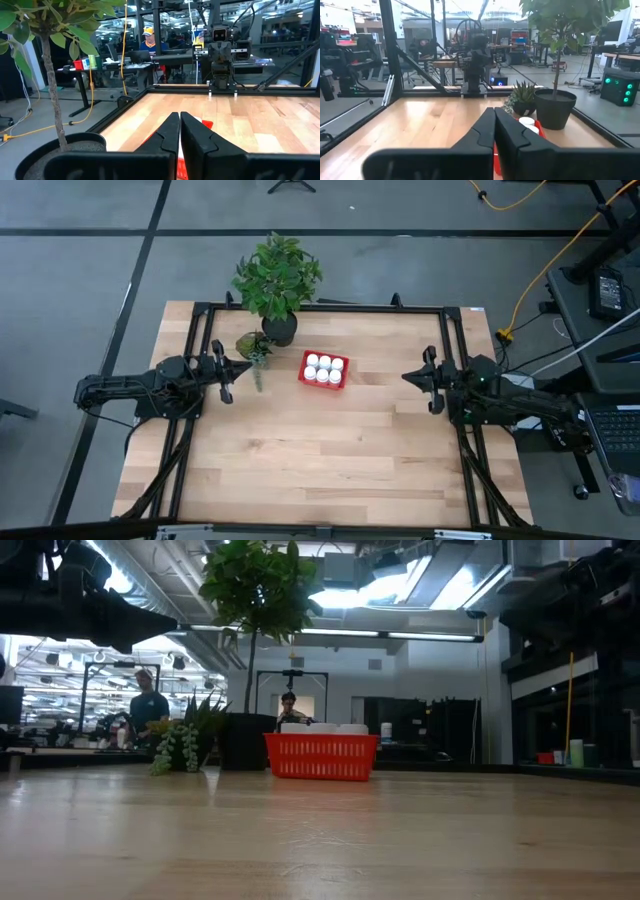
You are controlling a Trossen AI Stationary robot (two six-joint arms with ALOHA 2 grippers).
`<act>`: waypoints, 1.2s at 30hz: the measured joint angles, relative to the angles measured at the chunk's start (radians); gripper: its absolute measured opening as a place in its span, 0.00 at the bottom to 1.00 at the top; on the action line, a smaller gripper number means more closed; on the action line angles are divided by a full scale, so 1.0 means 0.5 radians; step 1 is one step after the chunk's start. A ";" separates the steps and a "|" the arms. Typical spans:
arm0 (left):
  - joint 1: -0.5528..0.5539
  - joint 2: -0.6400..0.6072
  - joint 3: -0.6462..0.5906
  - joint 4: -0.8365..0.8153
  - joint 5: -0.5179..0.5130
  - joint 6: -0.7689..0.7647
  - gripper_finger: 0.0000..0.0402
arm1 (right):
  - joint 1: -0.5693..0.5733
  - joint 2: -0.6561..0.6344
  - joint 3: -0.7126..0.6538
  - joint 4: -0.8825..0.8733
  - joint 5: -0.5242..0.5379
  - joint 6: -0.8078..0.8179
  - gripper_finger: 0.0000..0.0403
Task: Pick and place pill bottles into a basket
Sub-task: Return to Home Position
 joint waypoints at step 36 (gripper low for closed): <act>0.001 0.001 0.000 -0.002 0.001 0.000 0.02 | 0.341 -0.101 0.001 -0.031 0.052 0.210 0.05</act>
